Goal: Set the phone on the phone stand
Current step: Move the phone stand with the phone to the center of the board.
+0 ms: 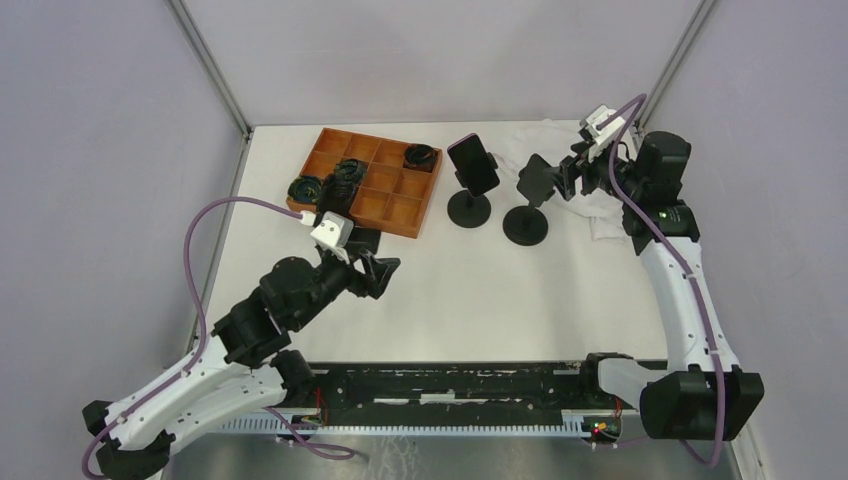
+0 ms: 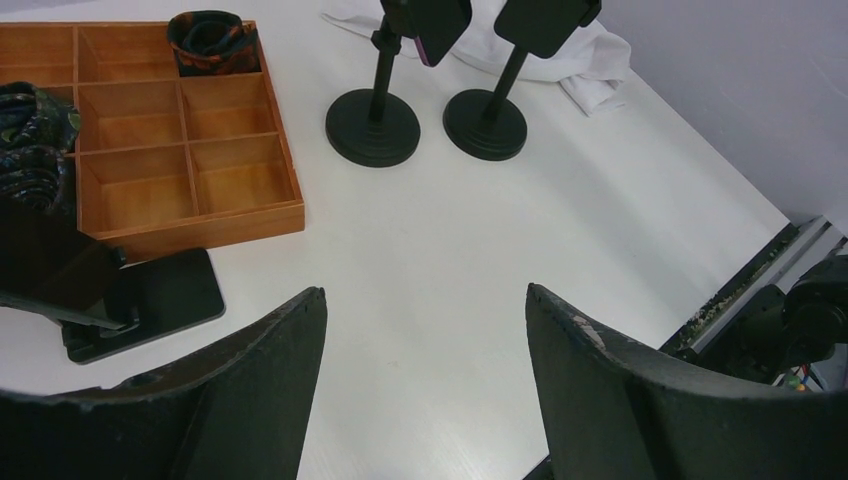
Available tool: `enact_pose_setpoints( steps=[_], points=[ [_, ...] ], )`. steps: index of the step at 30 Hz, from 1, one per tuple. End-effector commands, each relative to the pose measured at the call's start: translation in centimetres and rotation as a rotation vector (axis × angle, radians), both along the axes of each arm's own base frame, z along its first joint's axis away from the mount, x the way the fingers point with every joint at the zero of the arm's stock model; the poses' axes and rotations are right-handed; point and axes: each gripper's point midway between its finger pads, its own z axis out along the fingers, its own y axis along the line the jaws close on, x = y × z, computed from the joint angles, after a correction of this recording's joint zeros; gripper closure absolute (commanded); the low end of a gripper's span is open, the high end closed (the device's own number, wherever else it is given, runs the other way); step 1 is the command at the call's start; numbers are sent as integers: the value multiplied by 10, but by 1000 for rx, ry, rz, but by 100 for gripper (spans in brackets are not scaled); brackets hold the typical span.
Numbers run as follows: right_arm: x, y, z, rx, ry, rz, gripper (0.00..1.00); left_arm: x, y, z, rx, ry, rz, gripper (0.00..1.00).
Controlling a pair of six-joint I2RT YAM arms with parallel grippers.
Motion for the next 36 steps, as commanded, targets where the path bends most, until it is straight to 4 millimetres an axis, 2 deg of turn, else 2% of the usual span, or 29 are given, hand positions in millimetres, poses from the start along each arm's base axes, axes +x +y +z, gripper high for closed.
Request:
enact_pose_setpoints(
  steps=[1, 6, 9, 14, 17, 20, 28, 32, 36],
  points=[
    [-9, -1, 31, 4, -73, 10, 22, 0, 2, 17, -9, -45, -4, 21],
    [-15, -12, 43, -15, -103, -24, 15, -2, 3, 26, -25, -56, -11, 21],
    [-24, -19, 48, -29, -126, -43, 12, -3, 7, 36, -37, -77, -5, 17],
    [-41, -25, 44, -52, -129, -59, 9, 3, 13, 47, -27, -103, 40, 5],
    [-52, -29, 37, -66, -136, -76, 6, 10, 14, 49, 3, -105, 67, 1],
    [-61, -33, 28, -87, -137, -94, 2, 17, 13, 53, 30, -111, 86, 0],
    [-74, -36, -11, -115, -97, -105, 2, 44, 7, 58, 117, -115, 107, 0],
    [-77, -35, -30, -118, -73, -99, 2, 67, 14, 50, 137, -83, 136, 0],
    [-77, -33, -53, -108, -48, -89, 2, 96, 36, 28, 147, -27, 216, 0]
  ],
)
